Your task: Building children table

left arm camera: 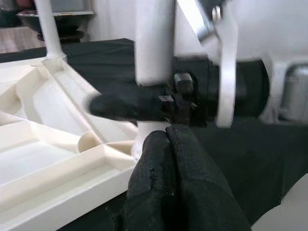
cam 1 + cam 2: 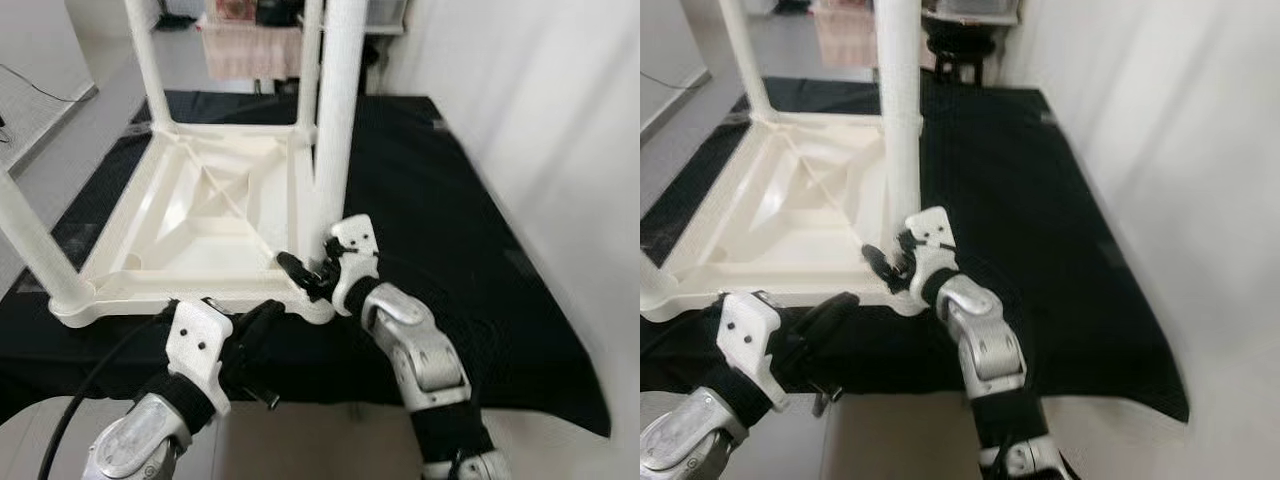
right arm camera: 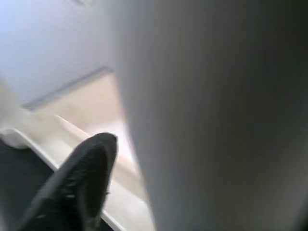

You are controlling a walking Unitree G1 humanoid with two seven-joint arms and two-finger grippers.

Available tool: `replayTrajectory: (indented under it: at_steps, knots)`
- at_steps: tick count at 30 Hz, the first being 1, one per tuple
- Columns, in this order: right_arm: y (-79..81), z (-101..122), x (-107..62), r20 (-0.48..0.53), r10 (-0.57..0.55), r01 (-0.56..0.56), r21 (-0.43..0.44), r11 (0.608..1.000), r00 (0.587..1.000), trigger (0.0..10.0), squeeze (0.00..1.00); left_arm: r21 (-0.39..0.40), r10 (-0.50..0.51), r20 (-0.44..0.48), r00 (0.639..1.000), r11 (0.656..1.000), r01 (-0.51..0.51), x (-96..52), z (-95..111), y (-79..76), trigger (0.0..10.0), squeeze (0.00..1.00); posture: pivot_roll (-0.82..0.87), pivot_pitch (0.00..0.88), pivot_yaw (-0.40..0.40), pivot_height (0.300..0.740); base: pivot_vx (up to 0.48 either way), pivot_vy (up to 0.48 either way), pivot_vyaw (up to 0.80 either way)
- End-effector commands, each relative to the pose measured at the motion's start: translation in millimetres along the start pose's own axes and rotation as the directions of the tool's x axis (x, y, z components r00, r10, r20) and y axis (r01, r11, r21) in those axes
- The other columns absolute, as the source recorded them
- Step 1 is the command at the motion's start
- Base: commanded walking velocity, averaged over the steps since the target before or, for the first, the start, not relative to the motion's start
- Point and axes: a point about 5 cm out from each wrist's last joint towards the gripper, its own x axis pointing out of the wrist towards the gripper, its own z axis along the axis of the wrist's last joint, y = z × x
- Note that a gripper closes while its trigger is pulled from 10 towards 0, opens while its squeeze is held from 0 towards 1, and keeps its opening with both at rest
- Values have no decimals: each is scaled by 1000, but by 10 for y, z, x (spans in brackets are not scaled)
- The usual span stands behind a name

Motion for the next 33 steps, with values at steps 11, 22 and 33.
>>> replayTrajectory:
  at_steps: [11, 22, 33]
  knots:
    - [-345, 330, -30, -112, 553, -564, -109, 819, 825, 10000, 0, -11, -3, -8, 1000, 1000, 3, -2, -24, -25, 10000, 0, 47, 80, -83, 740, 0, 0, 0]
    - [-444, 408, -43, -89, 650, -655, -36, 755, 755, 0, 0, -15, -5, -12, 1000, 1000, 5, -19, -23, -41, 10000, 0, 52, 85, -83, 740, 0, 0, 0]
    - [-543, 292, -201, -89, 499, -506, -88, 858, 862, 0, 0, -19, -8, -10, 1000, 1000, 7, -27, -13, -60, 10000, 0, 36, 90, -79, 740, 0, 0, 0]
